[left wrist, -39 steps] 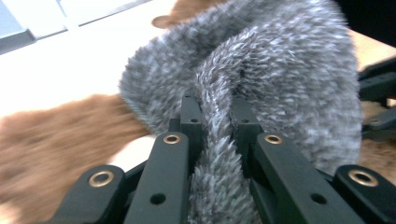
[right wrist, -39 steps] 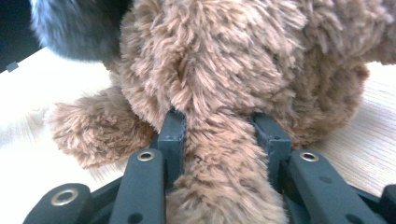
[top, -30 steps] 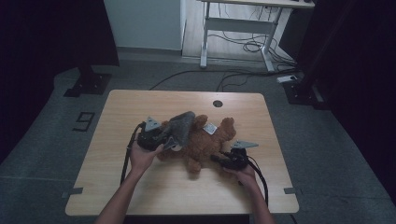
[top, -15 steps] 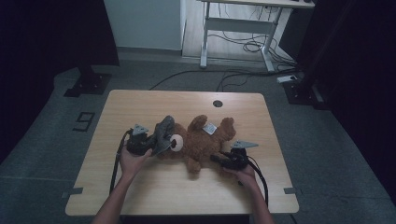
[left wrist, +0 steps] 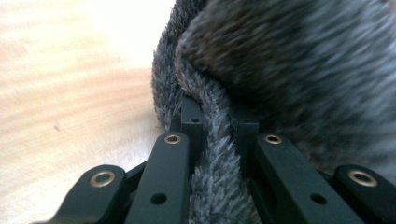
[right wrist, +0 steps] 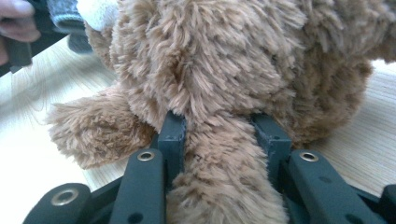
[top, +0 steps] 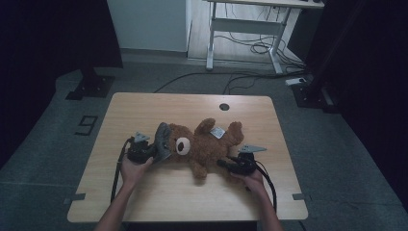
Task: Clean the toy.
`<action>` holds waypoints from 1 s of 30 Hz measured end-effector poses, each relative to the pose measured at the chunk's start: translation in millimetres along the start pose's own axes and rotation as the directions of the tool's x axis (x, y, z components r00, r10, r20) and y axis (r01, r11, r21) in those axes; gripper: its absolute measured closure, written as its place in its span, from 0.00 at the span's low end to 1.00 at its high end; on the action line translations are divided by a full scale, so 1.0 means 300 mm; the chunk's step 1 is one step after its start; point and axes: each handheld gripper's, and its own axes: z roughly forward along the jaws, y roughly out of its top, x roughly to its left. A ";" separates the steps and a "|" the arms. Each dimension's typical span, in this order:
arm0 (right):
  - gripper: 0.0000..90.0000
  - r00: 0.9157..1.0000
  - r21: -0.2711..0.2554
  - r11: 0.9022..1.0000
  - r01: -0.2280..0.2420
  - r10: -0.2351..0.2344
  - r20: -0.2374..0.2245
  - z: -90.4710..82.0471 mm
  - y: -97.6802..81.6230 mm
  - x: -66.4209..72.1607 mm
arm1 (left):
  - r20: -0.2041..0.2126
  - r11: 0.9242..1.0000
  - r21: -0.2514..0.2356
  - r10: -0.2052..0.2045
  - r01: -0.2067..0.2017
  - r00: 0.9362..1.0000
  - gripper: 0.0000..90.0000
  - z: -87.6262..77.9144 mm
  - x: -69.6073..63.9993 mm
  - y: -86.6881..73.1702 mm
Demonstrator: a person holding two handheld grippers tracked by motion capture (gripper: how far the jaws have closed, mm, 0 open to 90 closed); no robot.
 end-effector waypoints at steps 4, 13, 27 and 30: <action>0.69 1.000 0.001 1.000 0.002 -0.002 0.002 0.001 0.000 0.001 | 0.044 0.996 -0.085 0.023 -0.019 0.999 0.89 -0.057 -0.053 0.046; 0.69 1.000 0.001 1.000 0.007 -0.007 0.003 0.001 0.000 0.003 | 0.223 0.981 -0.163 0.144 -0.109 0.964 0.89 -0.058 -0.297 0.170; 0.69 1.000 0.008 1.000 0.009 -0.009 0.003 -0.001 0.000 0.004 | 0.283 0.967 -0.059 0.252 -0.246 0.925 0.89 0.175 -0.560 0.173; 0.69 1.000 0.007 1.000 0.014 -0.014 0.003 0.000 0.000 0.004 | 0.242 0.965 -0.060 0.261 -0.254 0.934 0.89 0.150 -0.531 0.174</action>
